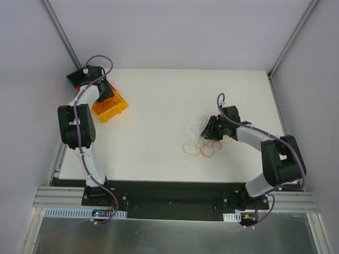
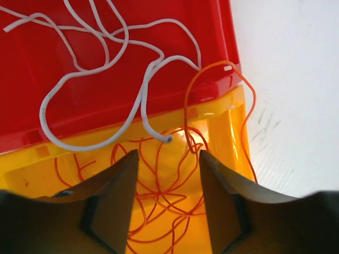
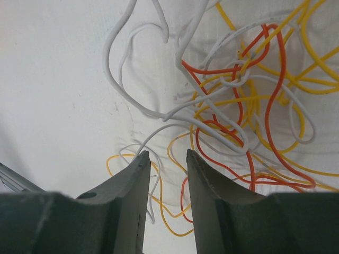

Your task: Untangle the cables

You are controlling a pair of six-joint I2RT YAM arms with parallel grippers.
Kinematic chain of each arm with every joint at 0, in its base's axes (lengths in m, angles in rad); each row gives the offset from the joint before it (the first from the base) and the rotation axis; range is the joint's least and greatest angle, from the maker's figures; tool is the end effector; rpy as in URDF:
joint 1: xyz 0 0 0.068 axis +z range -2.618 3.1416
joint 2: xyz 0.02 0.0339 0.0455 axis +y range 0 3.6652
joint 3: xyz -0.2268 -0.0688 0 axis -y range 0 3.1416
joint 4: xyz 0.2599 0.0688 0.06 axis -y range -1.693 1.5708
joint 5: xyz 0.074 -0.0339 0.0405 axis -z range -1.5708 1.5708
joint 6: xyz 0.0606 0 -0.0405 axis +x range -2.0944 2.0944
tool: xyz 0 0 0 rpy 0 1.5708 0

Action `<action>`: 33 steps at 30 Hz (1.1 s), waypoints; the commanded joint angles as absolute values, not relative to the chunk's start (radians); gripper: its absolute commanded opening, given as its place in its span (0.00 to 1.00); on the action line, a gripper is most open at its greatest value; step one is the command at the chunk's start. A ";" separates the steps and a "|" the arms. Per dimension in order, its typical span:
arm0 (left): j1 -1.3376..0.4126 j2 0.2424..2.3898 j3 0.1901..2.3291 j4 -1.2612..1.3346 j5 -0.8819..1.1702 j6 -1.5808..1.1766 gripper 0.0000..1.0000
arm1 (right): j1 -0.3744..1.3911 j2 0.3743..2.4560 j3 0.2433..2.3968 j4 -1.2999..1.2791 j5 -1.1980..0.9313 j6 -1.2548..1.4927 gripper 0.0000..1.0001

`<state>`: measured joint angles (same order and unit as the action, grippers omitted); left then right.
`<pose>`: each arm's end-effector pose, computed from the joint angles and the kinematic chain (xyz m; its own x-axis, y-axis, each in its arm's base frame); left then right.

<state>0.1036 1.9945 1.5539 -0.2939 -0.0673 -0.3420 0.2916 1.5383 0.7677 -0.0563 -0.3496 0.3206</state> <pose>0.4707 0.0530 0.1736 -0.5768 -0.3964 -0.7143 -0.3675 0.9068 -0.2064 0.3097 0.1146 0.1058 -0.8240 0.0618 -0.5632 -0.2451 0.8574 0.4526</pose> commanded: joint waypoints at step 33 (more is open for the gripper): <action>0.083 1.643 1.210 -0.210 -0.354 -0.400 0.38 | 0.296 1.520 0.779 -0.044 -0.345 0.298 0.37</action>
